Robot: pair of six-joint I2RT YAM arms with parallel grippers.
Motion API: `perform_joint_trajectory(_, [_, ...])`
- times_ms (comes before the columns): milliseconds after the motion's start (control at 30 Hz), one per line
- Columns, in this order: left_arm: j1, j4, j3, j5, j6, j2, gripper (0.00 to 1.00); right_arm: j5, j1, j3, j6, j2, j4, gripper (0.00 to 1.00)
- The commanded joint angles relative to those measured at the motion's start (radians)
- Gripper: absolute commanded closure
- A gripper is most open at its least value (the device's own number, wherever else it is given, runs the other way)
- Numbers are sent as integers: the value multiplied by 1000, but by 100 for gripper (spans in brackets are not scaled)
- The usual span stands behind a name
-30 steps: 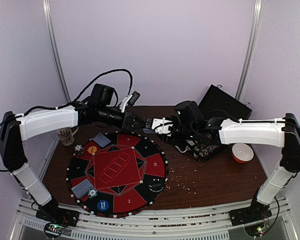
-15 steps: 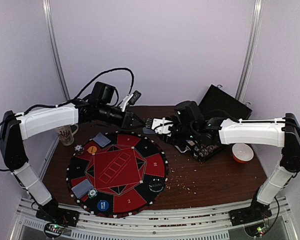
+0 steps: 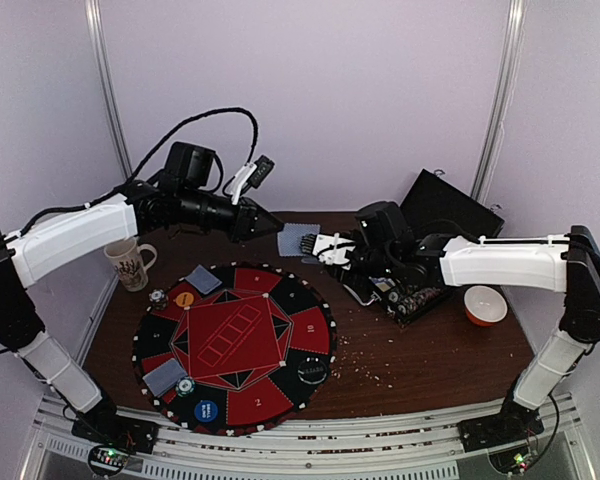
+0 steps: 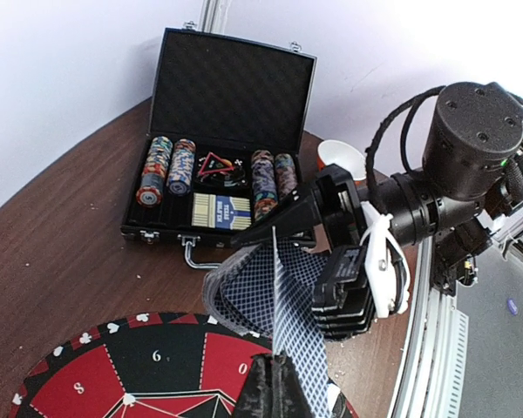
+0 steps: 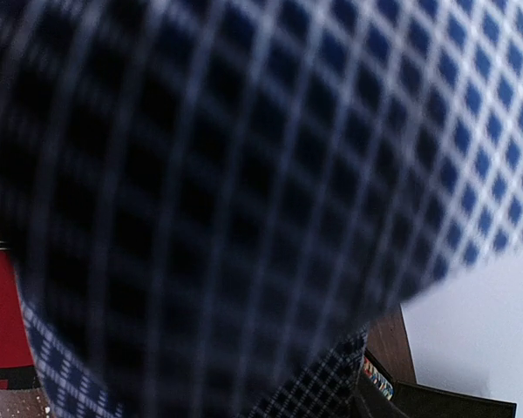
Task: Distribute texas hold em gaming equipment
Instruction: Pick up the poker card from the face-down deck piles, then flop the poker card into the community card area.
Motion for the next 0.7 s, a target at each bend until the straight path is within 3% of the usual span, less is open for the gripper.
perform_joint_trajectory(0, [17,-116,52,-78,48,-51,100,29,-16,-11,17,-18,-3,56])
perform_joint_trajectory(333, [72,-685,215,-460,-63,-69,100,41,-35,-29,10,-40,-14,56])
perform_joint_trajectory(500, [71,-889,137,-589,-159,-18,100,34,-36,-25,6,-45,-11,56])
perform_joint_trajectory(567, [56,-970,106,-711,-199,23,100,28,-35,-24,6,-46,-8,56])
perform_joint_trajectory(667, [35,-980,51,-786,-243,49,100,22,-35,-25,7,-46,-5,56])
